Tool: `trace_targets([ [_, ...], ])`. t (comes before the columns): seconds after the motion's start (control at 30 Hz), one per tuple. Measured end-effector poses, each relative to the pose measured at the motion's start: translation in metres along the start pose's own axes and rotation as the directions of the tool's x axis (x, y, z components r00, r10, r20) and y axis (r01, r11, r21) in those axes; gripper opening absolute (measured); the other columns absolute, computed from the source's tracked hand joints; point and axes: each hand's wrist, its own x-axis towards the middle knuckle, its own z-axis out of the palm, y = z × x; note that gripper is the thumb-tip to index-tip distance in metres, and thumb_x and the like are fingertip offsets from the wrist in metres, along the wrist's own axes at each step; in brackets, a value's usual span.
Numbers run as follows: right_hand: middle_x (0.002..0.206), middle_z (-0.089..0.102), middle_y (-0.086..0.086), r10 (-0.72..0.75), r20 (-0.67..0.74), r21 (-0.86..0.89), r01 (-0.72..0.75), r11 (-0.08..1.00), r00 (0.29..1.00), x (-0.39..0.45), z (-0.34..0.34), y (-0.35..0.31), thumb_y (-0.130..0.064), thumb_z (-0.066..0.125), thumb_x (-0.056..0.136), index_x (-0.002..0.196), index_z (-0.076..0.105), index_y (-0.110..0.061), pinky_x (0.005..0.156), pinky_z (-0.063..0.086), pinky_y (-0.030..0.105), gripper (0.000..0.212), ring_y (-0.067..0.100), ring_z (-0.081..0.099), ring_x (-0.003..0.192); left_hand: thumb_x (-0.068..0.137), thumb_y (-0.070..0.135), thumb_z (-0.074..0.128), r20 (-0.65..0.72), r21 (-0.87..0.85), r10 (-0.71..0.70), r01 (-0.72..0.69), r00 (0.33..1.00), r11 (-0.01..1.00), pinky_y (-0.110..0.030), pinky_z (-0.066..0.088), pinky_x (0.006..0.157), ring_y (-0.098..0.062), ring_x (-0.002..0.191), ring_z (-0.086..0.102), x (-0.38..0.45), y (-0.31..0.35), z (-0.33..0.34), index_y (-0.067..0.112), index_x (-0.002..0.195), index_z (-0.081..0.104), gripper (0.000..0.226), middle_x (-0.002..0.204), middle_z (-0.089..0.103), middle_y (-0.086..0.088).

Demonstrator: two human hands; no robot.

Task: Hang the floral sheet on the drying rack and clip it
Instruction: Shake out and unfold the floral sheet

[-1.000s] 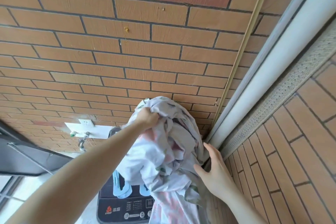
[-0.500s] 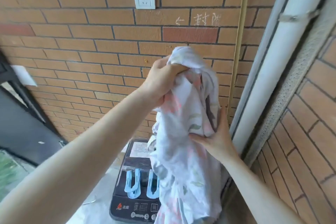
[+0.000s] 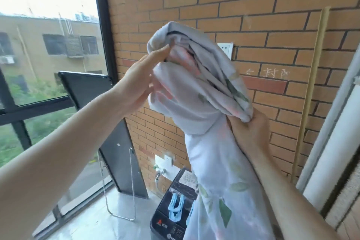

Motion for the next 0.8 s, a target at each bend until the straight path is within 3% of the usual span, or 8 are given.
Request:
trace_targets([
  [0.13, 0.053, 0.058, -0.016, -0.088, 0.011, 0.065, 0.087, 0.994, 0.996, 0.013, 0.009, -0.070, -0.027, 0.071, 0.091, 0.060, 0.058, -0.022, 0.050, 0.037, 0.024, 0.033, -0.003, 0.039, 0.054, 0.088, 0.079, 0.048, -0.042, 0.068, -0.004, 0.006, 0.999, 0.998, -0.050, 0.032, 0.120, -0.016, 0.127, 0.064, -0.046, 0.014, -0.039, 0.038, 0.141, 0.056, 0.068, 0.135, 0.069, 0.009],
  [0.27, 0.051, 0.049, -0.017, -0.172, 0.050, 0.099, 0.166, 0.981, 0.984, 0.011, 0.019, -0.130, -0.020, 0.070, 0.090, 0.062, 0.058, -0.015, 0.048, 0.033, 0.019, 0.031, -0.009, 0.034, 0.055, 0.064, 0.089, 0.049, -0.182, 0.069, -0.057, 0.071, 0.982, 0.995, -0.050, 0.038, 0.117, -0.003, 0.113, 0.068, -0.088, 0.022, -0.053, 0.056, 0.117, 0.059, 0.064, 0.116, 0.073, 0.026],
  [0.4, 0.058, 0.043, -0.014, -0.149, 0.222, 0.194, 0.106, 0.975, 0.964, -0.047, 0.049, -0.190, -0.019, 0.071, 0.089, 0.060, 0.058, -0.010, 0.047, 0.030, 0.024, 0.032, -0.002, 0.031, 0.056, 0.080, 0.082, 0.043, -0.403, 0.050, -0.096, 0.127, 0.910, 0.991, -0.044, 0.053, 0.097, 0.002, 0.084, 0.074, -0.152, 0.033, -0.089, 0.050, 0.107, 0.065, 0.048, 0.093, 0.077, 0.023],
  [0.53, 0.065, 0.054, -0.001, -0.027, 0.346, 0.285, -0.078, 0.955, 0.938, -0.109, 0.075, -0.212, -0.027, 0.074, 0.087, 0.079, 0.068, 0.003, 0.052, 0.032, 0.027, 0.031, 0.006, 0.040, 0.061, 0.080, 0.084, 0.040, -0.496, 0.006, -0.190, 0.222, 0.847, 0.975, -0.043, 0.056, 0.086, -0.013, 0.095, 0.072, -0.204, 0.034, -0.129, 0.035, 0.118, 0.069, 0.068, 0.092, 0.079, 0.014],
  [0.63, 0.066, 0.052, 0.001, 0.045, 0.400, 0.281, -0.169, 0.945, 0.915, -0.156, 0.092, -0.225, -0.026, 0.072, 0.088, 0.080, 0.063, 0.006, 0.056, 0.033, 0.029, 0.035, 0.008, 0.039, 0.063, 0.083, 0.087, 0.035, -0.527, -0.027, -0.289, 0.323, 0.799, 0.946, -0.057, 0.047, 0.105, -0.022, 0.116, 0.063, -0.267, 0.014, -0.162, 0.035, 0.134, 0.061, 0.077, 0.122, 0.071, 0.008],
  [0.7, 0.065, 0.052, 0.001, 0.057, 0.426, 0.286, -0.194, 0.938, 0.903, -0.188, 0.102, -0.239, -0.023, 0.071, 0.088, 0.079, 0.061, 0.009, 0.050, 0.034, 0.024, 0.034, 0.006, 0.038, 0.059, 0.082, 0.084, 0.033, -0.498, -0.036, -0.373, 0.411, 0.783, 0.911, -0.059, 0.044, 0.110, -0.022, 0.122, 0.059, -0.324, -0.009, -0.186, 0.030, 0.142, 0.054, 0.084, 0.143, 0.058, 0.006],
  [0.8, 0.064, 0.051, 0.000, 0.110, 0.479, 0.257, -0.258, 0.931, 0.871, -0.234, 0.115, -0.245, -0.031, 0.073, 0.078, 0.076, 0.061, 0.011, 0.045, 0.033, 0.022, 0.044, 0.005, 0.037, 0.055, 0.071, 0.092, 0.052, -0.328, -0.026, -0.607, 0.636, 0.724, 0.772, -0.055, 0.046, 0.111, -0.020, 0.125, 0.062, -0.404, -0.050, -0.199, 0.031, 0.138, 0.056, 0.090, 0.147, 0.058, 0.002],
])
